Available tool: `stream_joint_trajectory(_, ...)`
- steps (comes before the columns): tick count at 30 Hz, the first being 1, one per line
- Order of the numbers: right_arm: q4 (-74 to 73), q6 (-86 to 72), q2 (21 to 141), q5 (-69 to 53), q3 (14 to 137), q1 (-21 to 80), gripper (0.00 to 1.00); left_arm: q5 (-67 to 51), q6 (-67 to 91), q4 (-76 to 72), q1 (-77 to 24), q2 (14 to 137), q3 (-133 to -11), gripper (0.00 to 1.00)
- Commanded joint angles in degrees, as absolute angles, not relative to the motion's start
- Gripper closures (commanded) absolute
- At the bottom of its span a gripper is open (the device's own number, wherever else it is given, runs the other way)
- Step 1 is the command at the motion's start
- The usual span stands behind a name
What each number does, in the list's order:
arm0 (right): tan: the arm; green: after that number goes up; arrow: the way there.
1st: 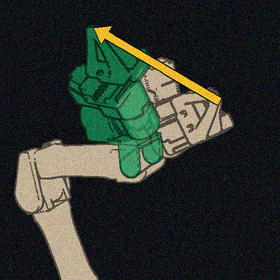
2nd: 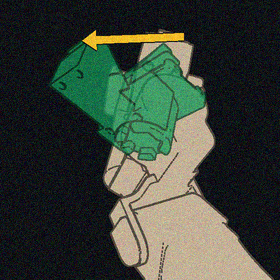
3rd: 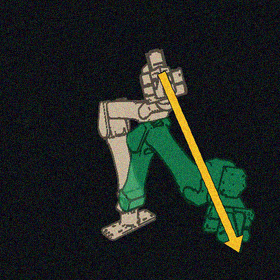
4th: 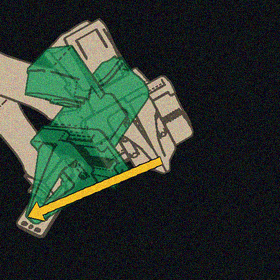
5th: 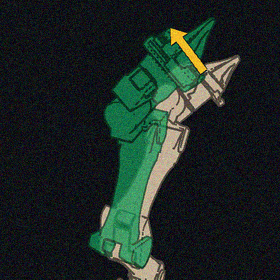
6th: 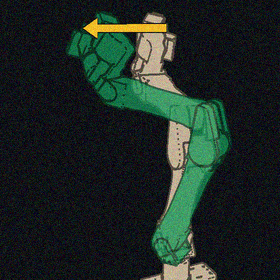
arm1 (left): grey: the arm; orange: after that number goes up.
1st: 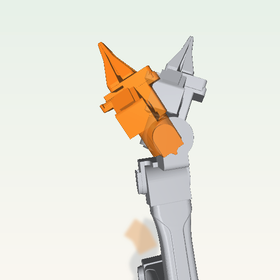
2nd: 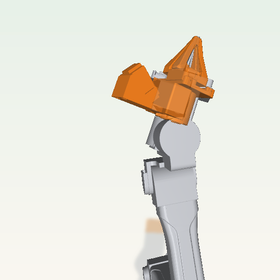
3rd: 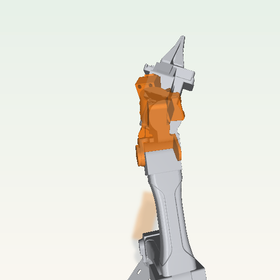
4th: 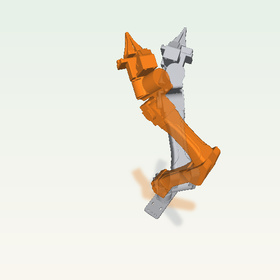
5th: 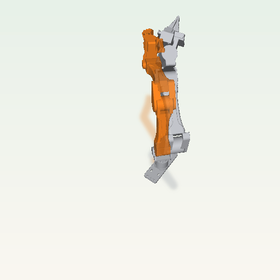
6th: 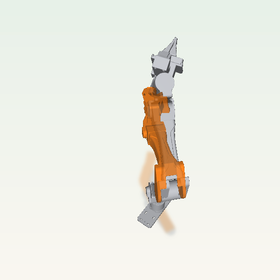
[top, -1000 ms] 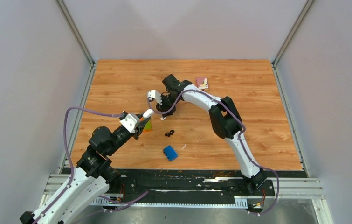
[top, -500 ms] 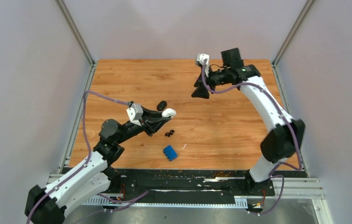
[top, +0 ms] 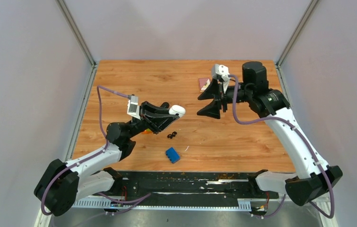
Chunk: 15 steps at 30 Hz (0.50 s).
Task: Insert the wireless bluetooth earbuds into the charging case
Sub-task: Adjust the earbud at the center of the board.
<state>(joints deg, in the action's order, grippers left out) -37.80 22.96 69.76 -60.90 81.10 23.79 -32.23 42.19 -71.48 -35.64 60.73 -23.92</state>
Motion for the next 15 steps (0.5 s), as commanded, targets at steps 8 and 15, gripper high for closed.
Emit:
stream_joint_trajectory(8,-39.6,18.5,74.0,-62.1,82.8,28.4,0.4,-33.8,47.3,-83.0,-35.9,62.0,-22.3,1.0)
stream_joint_trajectory(15,-38.4,17.5,76.3,-60.8,84.9,31.9,0.4,-33.8,48.8,-87.0,-35.9,64.7,-22.1,1.0)
